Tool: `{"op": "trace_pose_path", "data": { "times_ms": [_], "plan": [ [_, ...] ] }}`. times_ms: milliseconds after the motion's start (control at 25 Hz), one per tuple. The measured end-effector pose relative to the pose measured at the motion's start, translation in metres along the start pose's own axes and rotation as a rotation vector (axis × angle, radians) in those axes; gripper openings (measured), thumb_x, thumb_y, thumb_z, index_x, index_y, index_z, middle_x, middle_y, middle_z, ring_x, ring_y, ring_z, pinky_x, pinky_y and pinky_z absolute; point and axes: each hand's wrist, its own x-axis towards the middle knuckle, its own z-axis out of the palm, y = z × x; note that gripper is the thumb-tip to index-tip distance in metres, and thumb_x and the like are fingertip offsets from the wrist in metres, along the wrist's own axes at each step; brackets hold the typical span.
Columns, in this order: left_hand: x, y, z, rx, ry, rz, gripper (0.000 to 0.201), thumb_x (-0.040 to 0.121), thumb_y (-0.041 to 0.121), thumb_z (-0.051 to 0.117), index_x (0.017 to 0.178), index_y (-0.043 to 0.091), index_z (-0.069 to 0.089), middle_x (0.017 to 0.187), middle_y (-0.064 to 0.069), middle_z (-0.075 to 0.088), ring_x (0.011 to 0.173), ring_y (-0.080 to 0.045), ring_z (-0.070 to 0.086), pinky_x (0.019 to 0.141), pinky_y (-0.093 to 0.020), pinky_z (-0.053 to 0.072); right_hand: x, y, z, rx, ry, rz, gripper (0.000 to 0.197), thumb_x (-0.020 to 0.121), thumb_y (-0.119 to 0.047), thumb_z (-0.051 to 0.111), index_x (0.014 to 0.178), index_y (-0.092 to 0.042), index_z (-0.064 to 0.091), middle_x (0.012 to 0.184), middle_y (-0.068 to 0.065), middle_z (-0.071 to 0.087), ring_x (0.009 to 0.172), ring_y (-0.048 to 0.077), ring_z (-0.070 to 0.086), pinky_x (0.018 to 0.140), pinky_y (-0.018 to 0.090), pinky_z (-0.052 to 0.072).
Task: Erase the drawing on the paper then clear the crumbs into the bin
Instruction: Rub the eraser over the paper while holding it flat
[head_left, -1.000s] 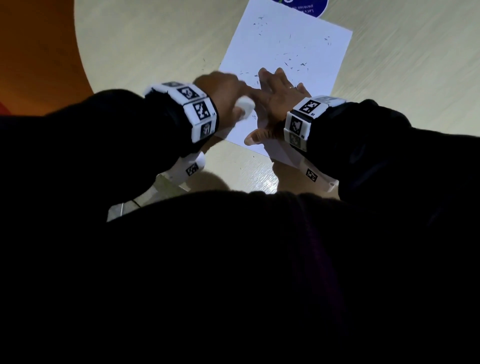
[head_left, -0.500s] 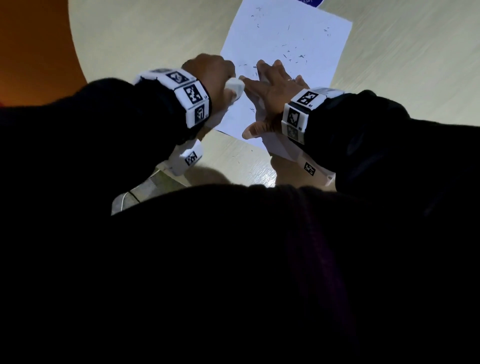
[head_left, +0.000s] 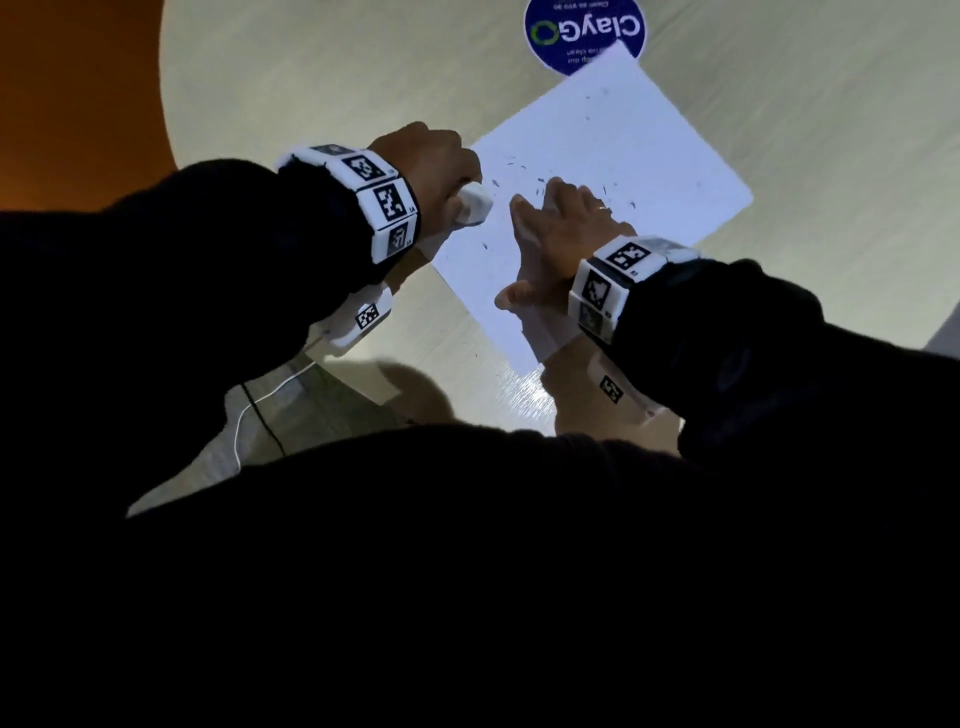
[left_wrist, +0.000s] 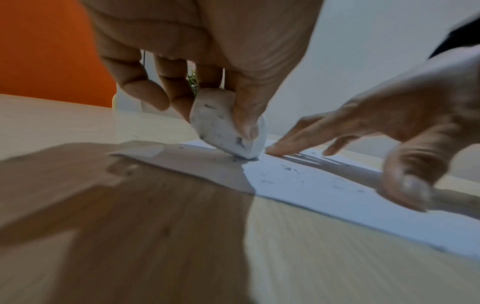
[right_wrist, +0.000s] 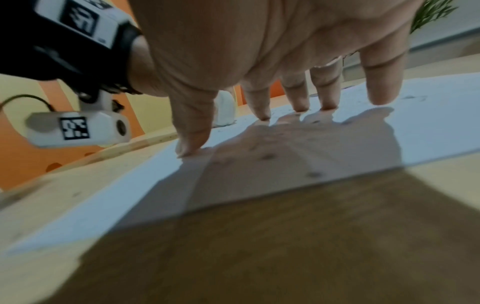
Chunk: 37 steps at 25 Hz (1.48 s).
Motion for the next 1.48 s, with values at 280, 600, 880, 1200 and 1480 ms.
{"op": "trace_pose_path", "data": {
  "times_ms": [280, 600, 880, 1200, 1480],
  "plan": [
    [0.009, -0.007, 0.003, -0.026, 0.105, -0.036, 0.028, 0.08, 0.039, 0.049, 0.082, 0.012, 0.057, 0.081, -0.012, 0.056, 0.069, -0.025, 0.043, 0.06, -0.032, 0.033, -0.03, 0.004, 0.002, -0.124, -0.026, 0.023, 0.066, 0.076, -0.066, 0.056, 0.13, -0.033, 0.04, 0.129, 0.004, 0.037, 0.133, 0.026, 0.026, 0.105, 0.058, 0.021],
    [0.011, -0.005, 0.002, -0.057, 0.031, -0.034, 0.027, 0.088, 0.035, 0.053, 0.099, 0.012, 0.061, 0.092, -0.01, 0.058, 0.085, -0.032, 0.055, 0.067, -0.034, 0.037, 0.031, 0.002, -0.029, 0.072, -0.031, -0.105, 0.107, 0.064, -0.06, 0.076, 0.148, -0.025, 0.02, 0.153, 0.012, 0.013, 0.143, 0.028, 0.014, 0.109, 0.051, 0.029],
    [-0.012, 0.004, 0.005, -0.175, -0.067, 0.024, 0.022, 0.086, 0.038, 0.053, 0.086, 0.017, 0.06, 0.085, -0.003, 0.059, 0.08, -0.029, 0.056, 0.07, -0.035, 0.043, 0.051, 0.009, -0.009, 0.003, -0.09, -0.129, 0.123, 0.059, -0.068, 0.074, 0.151, -0.033, 0.0, 0.157, 0.009, -0.006, 0.145, 0.031, -0.009, 0.113, 0.058, 0.016],
    [-0.01, 0.006, 0.002, -0.058, -0.01, 0.037, 0.027, 0.088, 0.038, 0.048, 0.082, 0.012, 0.055, 0.082, -0.007, 0.055, 0.078, -0.031, 0.053, 0.063, -0.033, 0.036, 0.048, 0.007, -0.008, -0.025, -0.005, -0.135, 0.106, 0.072, -0.057, 0.071, 0.152, -0.029, 0.007, 0.157, 0.012, 0.002, 0.145, 0.033, -0.001, 0.111, 0.054, 0.019],
    [-0.02, 0.007, 0.005, -0.111, -0.133, 0.023, 0.021, 0.085, 0.039, 0.052, 0.079, 0.02, 0.056, 0.079, -0.001, 0.057, 0.075, -0.028, 0.055, 0.062, -0.032, 0.038, 0.047, 0.0, -0.021, 0.053, -0.136, -0.086, 0.101, 0.067, -0.057, 0.047, 0.153, -0.025, 0.004, 0.159, 0.009, -0.01, 0.146, 0.031, -0.007, 0.116, 0.054, 0.006]
  ]
}}
